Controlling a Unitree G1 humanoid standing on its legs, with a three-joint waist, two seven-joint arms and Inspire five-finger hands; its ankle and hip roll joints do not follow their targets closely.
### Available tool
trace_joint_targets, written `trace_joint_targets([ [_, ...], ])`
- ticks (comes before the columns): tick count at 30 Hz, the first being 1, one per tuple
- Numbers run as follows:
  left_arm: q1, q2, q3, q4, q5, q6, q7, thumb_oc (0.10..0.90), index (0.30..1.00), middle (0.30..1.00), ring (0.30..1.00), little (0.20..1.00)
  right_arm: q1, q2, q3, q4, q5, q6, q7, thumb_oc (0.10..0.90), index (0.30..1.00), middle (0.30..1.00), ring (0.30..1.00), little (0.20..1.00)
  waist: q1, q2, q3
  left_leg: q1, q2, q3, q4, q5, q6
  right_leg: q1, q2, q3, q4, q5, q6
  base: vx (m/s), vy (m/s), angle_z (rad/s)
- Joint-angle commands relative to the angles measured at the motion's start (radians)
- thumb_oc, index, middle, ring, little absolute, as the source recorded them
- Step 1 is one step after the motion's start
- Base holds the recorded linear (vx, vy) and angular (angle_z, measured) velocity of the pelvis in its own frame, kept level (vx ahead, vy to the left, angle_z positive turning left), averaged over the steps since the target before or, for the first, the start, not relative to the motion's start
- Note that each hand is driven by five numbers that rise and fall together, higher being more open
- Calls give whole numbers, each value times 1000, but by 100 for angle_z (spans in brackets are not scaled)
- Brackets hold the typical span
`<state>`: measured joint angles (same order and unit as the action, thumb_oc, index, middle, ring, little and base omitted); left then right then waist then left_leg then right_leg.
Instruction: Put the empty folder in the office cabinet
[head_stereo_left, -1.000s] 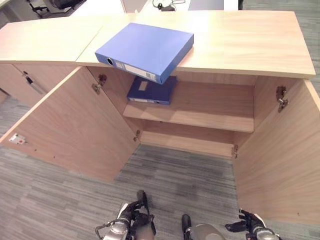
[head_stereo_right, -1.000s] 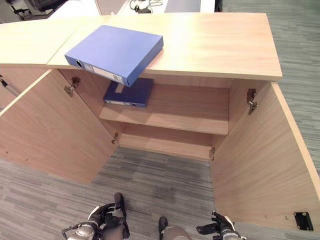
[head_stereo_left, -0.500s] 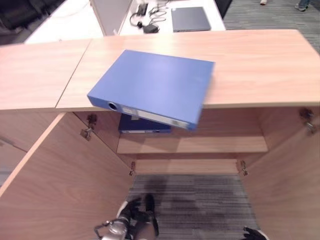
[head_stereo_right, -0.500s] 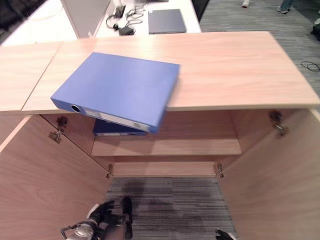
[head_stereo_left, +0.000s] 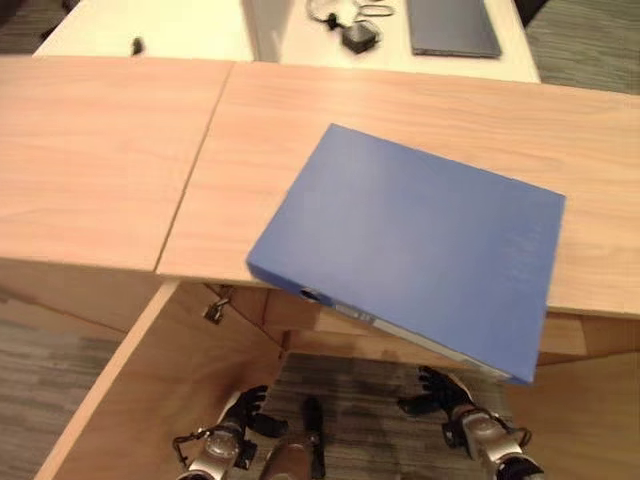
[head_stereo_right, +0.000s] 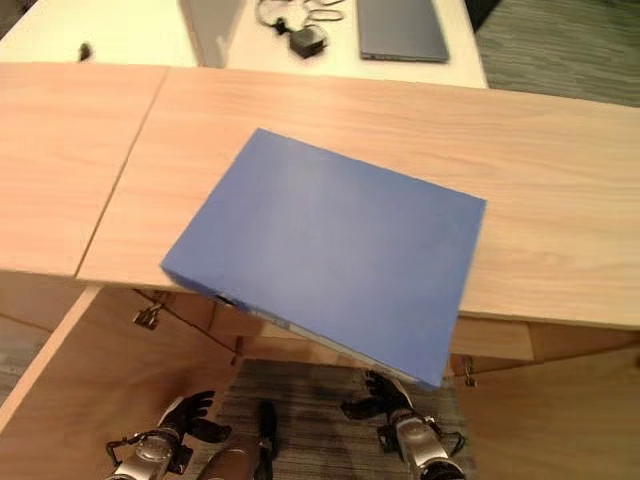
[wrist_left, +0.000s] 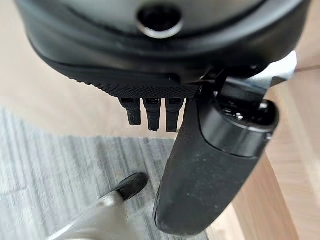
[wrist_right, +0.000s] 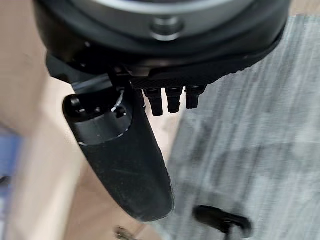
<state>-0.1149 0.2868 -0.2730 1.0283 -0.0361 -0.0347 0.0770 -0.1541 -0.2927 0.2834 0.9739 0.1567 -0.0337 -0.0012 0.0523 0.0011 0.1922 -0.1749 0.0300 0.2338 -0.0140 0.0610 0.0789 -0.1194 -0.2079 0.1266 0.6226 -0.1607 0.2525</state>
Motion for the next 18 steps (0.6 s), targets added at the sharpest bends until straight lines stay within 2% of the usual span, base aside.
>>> trace_joint_targets([
  [1, -25, 39, 40, -5, -29, -35, 34, 800, 900, 900, 900, 900, 18, -63, 14, -38, -17, -5, -33, 800, 900, 900, 900, 900, -34, 28, 38, 35, 91, 29, -44, 31, -160, -33, -18, -154, -271, 57, -41, 280, -90, -31],
  [3, -34, 36, 32, 6, -26, -37, 33, 800, 900, 900, 900, 900, 11, -65, 1, -29, -3, -3, -39, 800, 900, 900, 900, 900, -62, 31, 48, 69, 85, 24, -50, 14, -179, -80, -42, -147, -406, 92, -34, 225, -97, -14],
  [4, -34, 36, 32, 7, -26, -37, 33, 800, 900, 900, 900, 900, 11, -65, 1, -29, -3, -3, -39, 800, 900, 900, 900, 900, -64, 31, 51, 74, 84, 23, -50, 11, -179, -72, -43, -149, -411, 91, -33, 248, -142, 27],
  [5, -41, 43, 26, 18, -8, -37, 35, 800, 900, 900, 900, 900, 22, -66, -14, -18, 11, -2, -39, 800, 900, 900, 900, 900, -93, 27, 53, 98, 83, 6, -50, -2, -193, -69, -56, -71, -489, 111, -19, 235, -148, 54],
  [6, -33, 32, 23, 19, 5, -42, 30, 800, 900, 900, 900, 900, 48, -70, -34, -20, 15, 4, -32, 800, 900, 900, 900, 900, -107, 23, 41, 109, 70, -11, -33, -8, -193, -44, -67, -16, -500, 118, -16, 227, -150, 75],
  [11, -4, 16, 33, 28, 10, -44, 28, 800, 900, 900, 900, 900, 80, -87, -45, -14, -1, 11, -26, 800, 900, 900, 900, 900, -110, 36, 11, 151, 66, -30, -31, -14, -202, -6, -69, -22, -500, 121, -21, 122, -115, 26],
  [18, 43, 0, 44, 52, 7, -35, 23, 800, 900, 900, 900, 900, 99, -105, -36, -16, -27, 15, -21, 800, 900, 900, 900, 900, -89, 42, 1, 191, 123, -52, -21, 9, -240, 104, -36, -70, -562, 78, -56, 42, -209, 13],
])
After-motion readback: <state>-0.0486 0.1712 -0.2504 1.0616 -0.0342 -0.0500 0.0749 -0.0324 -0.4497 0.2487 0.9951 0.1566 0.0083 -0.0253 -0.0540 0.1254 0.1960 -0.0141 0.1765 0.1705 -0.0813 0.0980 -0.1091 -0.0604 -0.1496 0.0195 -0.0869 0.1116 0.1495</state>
